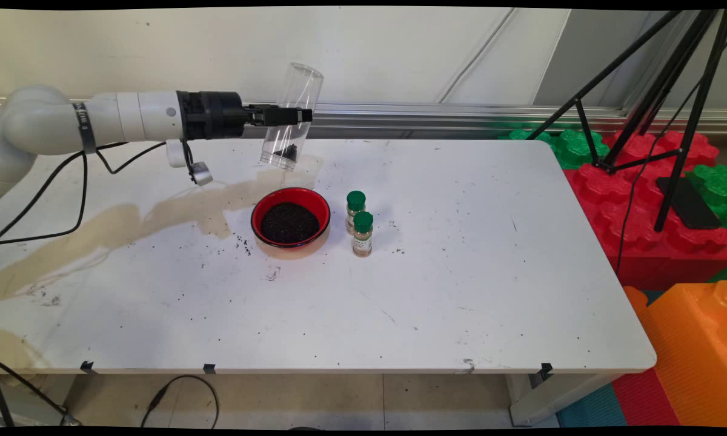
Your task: Pour the black seasoning powder in the red bowl
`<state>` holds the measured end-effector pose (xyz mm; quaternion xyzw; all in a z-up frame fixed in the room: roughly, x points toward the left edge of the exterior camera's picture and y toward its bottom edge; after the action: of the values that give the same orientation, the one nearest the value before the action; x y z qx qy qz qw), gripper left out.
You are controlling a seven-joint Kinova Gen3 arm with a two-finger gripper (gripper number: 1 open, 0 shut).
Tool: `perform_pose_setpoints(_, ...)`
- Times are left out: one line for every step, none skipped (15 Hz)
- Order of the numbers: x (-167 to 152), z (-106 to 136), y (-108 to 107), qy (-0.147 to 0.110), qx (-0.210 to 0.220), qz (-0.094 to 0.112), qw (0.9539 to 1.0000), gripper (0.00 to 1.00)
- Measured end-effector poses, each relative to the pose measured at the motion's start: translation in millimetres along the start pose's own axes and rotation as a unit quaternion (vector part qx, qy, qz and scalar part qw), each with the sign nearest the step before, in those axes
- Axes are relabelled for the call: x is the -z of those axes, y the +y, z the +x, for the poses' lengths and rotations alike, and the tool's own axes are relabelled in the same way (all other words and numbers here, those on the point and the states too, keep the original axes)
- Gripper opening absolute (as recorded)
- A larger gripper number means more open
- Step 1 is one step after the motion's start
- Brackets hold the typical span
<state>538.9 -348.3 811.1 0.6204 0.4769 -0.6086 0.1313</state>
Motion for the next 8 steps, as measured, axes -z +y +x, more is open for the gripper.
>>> perform_pose_setpoints(0.8, -0.3, -0.9, -0.001, -0.004, 0.002, 1.0, 0.0)
perform_pose_setpoints(1.4, -0.6, -1.6, -0.002, -0.006, 0.003, 1.0, 0.0)
perform_pose_setpoints(2.5, -0.8, -2.6, -0.003, -0.01, 0.004, 0.9999, 0.0)
perform_pose_setpoints(3.7, -1.1, -3.7, -0.005, -0.014, 0.006, 0.9999, 0.0)
perform_pose_setpoints(4.9, -1.6, -4.9, -0.007, -0.019, 0.007, 0.9998, 0.0)
perform_pose_setpoints(6.2, -2.2, -6.0, -0.01, -0.024, 0.009, 0.9996, 0.0)
perform_pose_setpoints(7.3, -2.7, -6.9, -0.012, -0.029, 0.01, 0.9995, 0.0)
perform_pose_setpoints(8.6, -3.2, -8.0, -0.014, -0.034, 0.011, 0.9993, 0.0)
